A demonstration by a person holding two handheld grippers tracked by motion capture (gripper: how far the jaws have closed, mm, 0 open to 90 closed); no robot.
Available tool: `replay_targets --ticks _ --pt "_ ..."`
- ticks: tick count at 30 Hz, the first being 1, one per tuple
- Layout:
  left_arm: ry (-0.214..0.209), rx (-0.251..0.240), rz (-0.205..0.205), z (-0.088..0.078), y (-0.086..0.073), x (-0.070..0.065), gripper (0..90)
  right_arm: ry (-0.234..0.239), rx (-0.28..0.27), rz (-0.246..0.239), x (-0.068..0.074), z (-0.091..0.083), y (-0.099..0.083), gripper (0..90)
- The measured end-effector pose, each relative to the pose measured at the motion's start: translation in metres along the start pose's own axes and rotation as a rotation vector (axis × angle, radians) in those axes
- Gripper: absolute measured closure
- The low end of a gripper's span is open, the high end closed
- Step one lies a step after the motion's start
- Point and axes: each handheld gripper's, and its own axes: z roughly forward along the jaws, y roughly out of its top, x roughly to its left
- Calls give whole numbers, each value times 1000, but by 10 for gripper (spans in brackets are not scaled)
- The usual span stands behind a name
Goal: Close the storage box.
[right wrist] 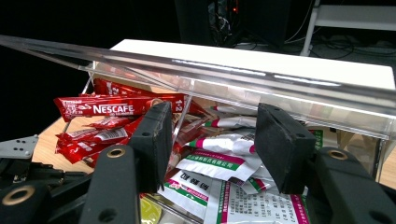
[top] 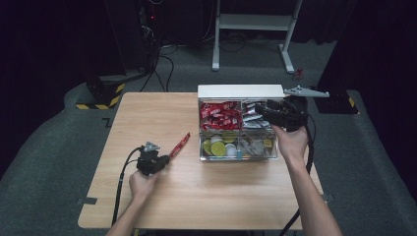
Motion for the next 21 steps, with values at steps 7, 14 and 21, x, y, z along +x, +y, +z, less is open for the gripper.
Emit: replay_targets --ticks 7,14,21 --pt "3 -13 -26 -3 -2 3 628 1 7 2 -1 0 0 466" --pt "5 -54 -30 -15 -1 4 565 1 5 1 -1 0 -2 467" --pt "31 -105 -63 -33 -8 14 558 -6 10 6 -2 -4 -4 466"
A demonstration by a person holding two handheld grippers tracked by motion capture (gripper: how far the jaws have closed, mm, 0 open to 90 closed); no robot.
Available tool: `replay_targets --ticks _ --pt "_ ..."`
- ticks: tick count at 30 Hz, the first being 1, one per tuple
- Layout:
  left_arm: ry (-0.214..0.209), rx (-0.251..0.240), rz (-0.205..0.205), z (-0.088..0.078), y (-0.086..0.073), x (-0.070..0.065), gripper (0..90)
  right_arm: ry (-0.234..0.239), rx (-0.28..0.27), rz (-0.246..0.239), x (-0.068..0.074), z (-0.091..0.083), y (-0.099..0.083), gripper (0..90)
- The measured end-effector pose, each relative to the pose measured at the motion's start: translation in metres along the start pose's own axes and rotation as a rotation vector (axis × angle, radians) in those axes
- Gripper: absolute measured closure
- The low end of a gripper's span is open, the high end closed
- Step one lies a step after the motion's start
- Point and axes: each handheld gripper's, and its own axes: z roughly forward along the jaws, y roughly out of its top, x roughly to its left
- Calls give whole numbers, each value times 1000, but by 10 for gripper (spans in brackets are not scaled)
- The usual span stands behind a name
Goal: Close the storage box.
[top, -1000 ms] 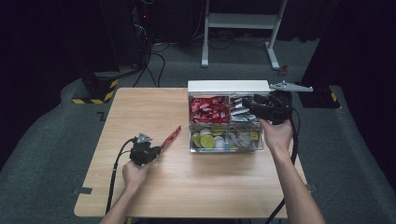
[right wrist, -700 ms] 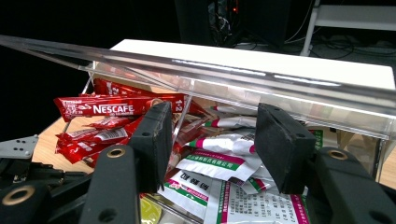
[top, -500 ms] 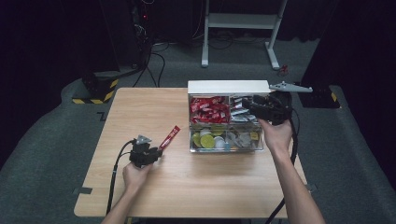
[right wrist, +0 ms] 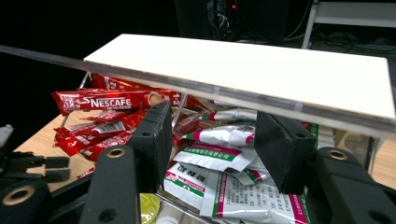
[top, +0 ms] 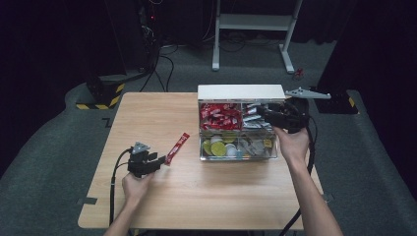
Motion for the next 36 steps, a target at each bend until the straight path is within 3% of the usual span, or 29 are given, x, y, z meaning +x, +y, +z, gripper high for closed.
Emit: replay_targets --ticks 9,14,21,36 --pt "72 -7 -78 -11 -20 24 534 -6 4 -10 0 -2 -4 466" --pt "136 12 -59 -11 -29 28 506 -7 3 -11 -1 -3 -6 468" --pt "171 21 -44 -7 -34 30 483 -25 -14 -8 -4 -8 -13 473" --pt "169 3 -15 -5 -37 27 400 -37 6 -21 -4 -11 -21 469"
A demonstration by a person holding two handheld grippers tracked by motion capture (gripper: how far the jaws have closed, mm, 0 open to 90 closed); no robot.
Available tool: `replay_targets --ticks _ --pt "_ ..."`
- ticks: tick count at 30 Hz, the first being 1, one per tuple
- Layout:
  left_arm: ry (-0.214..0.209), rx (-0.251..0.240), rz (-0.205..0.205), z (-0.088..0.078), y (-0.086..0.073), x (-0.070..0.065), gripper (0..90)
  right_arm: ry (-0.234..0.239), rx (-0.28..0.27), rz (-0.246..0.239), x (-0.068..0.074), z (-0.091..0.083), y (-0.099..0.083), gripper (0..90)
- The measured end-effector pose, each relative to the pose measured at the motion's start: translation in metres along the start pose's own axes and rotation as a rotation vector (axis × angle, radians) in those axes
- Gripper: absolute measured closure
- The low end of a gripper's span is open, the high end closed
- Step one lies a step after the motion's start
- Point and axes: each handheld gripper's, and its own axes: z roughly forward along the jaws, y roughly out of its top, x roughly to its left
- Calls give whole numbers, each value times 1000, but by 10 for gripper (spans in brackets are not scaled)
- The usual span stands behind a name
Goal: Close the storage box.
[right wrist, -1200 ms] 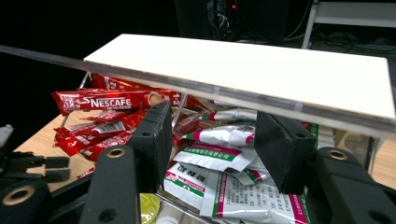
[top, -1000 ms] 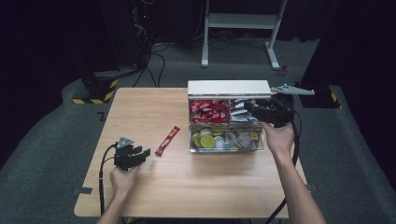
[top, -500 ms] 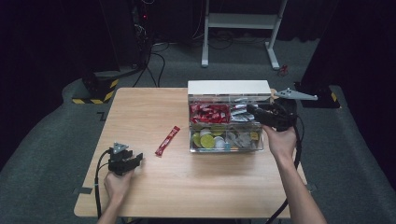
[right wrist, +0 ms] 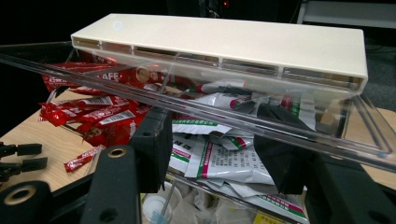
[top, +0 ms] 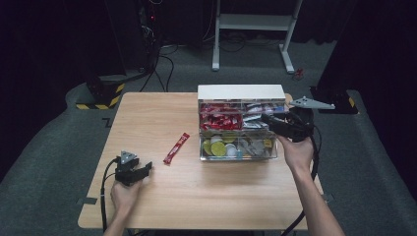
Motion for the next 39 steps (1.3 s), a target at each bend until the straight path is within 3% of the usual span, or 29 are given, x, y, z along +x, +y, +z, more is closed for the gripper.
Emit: replay_targets --ticks 7,39 --pt "37 16 45 2 1 -7 372 1 -6 -8 0 -5 -5 470" --pt "29 12 38 2 1 -6 361 -11 25 -13 -13 -8 -41 456"
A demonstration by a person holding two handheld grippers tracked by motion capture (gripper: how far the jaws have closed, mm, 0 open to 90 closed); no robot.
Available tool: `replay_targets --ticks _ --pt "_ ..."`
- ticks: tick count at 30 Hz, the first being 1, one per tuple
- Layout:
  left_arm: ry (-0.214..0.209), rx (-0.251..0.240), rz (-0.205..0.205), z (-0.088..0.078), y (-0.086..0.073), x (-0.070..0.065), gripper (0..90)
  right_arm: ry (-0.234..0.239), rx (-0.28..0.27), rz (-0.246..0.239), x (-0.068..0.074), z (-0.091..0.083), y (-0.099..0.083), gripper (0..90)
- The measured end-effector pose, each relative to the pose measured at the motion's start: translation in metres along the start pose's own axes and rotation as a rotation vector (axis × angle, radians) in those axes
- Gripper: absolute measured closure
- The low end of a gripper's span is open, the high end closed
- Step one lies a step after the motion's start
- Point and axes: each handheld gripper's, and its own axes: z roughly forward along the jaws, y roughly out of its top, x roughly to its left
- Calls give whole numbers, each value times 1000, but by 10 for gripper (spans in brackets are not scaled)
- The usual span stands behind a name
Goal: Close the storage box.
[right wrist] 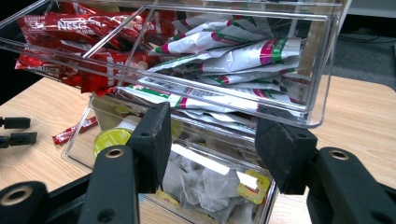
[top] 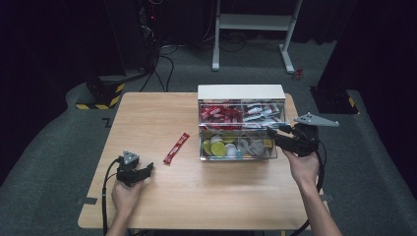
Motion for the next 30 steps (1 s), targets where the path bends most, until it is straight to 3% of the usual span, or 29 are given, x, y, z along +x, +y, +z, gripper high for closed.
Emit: replay_targets --ticks 8,13,21,30 --pt "1 2 1 0 0 0 360 13 -7 0 -1 -2 -8 428" --pt "1 4 2 0 0 0 360 11 -39 -9 -2 -5 -17 394" --pt "0 4 2 0 0 0 359 -5 -76 2 -5 -6 -38 364" --pt "5 5 9 0 0 -1 353 -21 -68 14 -2 -2 -69 359"
